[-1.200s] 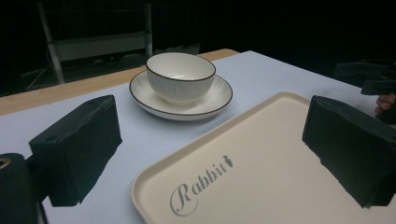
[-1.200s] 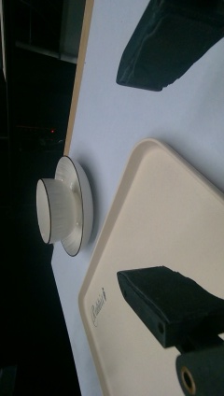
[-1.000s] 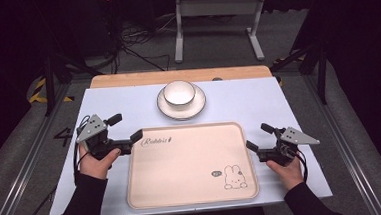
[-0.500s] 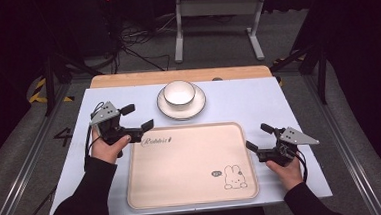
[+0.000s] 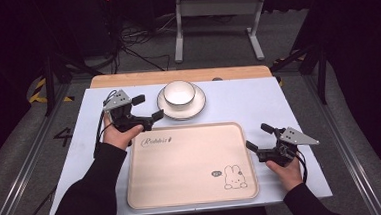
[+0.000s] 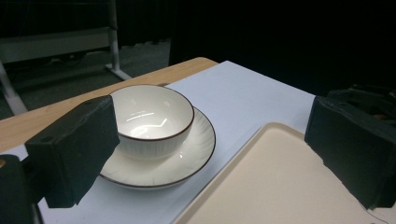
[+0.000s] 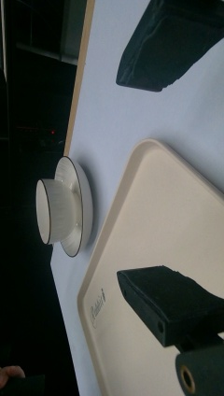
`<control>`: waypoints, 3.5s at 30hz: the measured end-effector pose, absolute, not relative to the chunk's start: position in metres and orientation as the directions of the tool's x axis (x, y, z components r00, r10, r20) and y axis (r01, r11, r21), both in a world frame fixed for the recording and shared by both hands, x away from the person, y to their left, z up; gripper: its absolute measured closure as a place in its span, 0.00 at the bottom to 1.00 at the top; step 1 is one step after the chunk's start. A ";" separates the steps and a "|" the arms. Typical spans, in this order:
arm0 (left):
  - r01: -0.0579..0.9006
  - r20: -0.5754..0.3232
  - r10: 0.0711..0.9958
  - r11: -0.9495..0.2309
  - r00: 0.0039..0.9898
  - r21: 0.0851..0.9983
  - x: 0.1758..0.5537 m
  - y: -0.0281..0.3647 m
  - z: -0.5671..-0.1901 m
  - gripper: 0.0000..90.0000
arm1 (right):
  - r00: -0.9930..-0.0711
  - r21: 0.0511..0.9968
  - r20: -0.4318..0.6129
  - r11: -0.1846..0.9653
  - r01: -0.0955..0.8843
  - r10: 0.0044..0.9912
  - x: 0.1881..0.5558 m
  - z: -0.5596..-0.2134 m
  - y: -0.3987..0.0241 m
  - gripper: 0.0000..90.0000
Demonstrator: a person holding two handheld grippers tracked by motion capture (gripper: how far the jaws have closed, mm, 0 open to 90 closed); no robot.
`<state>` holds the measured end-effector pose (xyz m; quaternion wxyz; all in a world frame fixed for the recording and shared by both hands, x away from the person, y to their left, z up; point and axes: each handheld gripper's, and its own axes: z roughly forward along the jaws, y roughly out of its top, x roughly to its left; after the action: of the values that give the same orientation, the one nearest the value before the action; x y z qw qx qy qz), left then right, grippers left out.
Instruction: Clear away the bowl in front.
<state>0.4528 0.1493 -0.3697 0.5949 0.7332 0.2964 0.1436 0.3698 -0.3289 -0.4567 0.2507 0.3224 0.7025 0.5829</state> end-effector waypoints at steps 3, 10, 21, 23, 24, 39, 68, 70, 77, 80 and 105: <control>0.262 -0.142 0.601 -0.117 0.787 0.958 0.459 0.144 -0.367 0.04 | -0.667 0.981 0.024 0.111 0.159 0.745 0.370 -0.457 -0.329 0.08; 0.284 -0.143 0.601 -0.145 0.786 0.948 0.474 0.136 -0.369 0.06 | -0.667 0.982 0.027 0.107 0.159 0.744 0.370 -0.457 -0.329 0.08; 0.309 -0.150 0.606 -0.166 0.781 0.937 0.496 0.125 -0.367 0.06 | -0.662 0.982 0.025 0.105 0.157 0.749 0.369 -0.457 -0.329 0.07; 0.305 -0.146 0.607 -0.167 0.781 0.937 0.501 0.121 -0.366 0.05 | -0.663 0.982 0.024 0.106 0.155 0.748 0.369 -0.457 -0.329 0.07; 0.303 -0.141 0.607 -0.172 0.782 0.937 0.502 0.120 -0.366 0.05 | -0.663 0.982 0.024 0.107 0.155 0.748 0.369 -0.457 -0.329 0.07; 0.316 -0.140 0.633 -0.173 0.761 0.933 0.526 0.108 -0.365 0.06 | -0.665 0.983 0.027 0.102 0.155 0.746 0.369 -0.457 -0.330 0.07; 0.428 -0.172 0.694 -0.214 0.699 0.878 0.577 0.091 -0.388 0.26 | -0.660 0.983 0.006 0.115 0.141 0.751 0.368 -0.457 -0.329 0.07; 0.445 -0.155 0.705 -0.248 0.692 0.861 0.579 0.091 -0.391 0.28 | -0.660 0.983 0.006 0.115 0.140 0.751 0.368 -0.457 -0.329 0.07; 0.541 -0.219 0.737 -0.228 0.639 0.810 0.587 0.094 -0.400 0.36 | -0.660 0.983 0.006 0.116 0.140 0.751 0.368 -0.457 -0.328 0.07; 0.542 -0.218 0.739 -0.229 0.637 0.809 0.589 0.095 -0.402 0.36 | -0.660 0.983 0.005 0.116 0.140 0.751 0.368 -0.457 -0.328 0.07; 0.656 -0.279 0.787 -0.202 0.551 0.727 0.604 0.080 -0.432 0.31 | -0.663 0.984 0.008 0.113 0.139 0.748 0.368 -0.457 -0.329 0.07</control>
<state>0.6037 0.0798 -0.4323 0.4248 0.7714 0.4675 0.0768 0.3677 -0.3288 -0.4569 0.2601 0.3172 0.6992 0.5856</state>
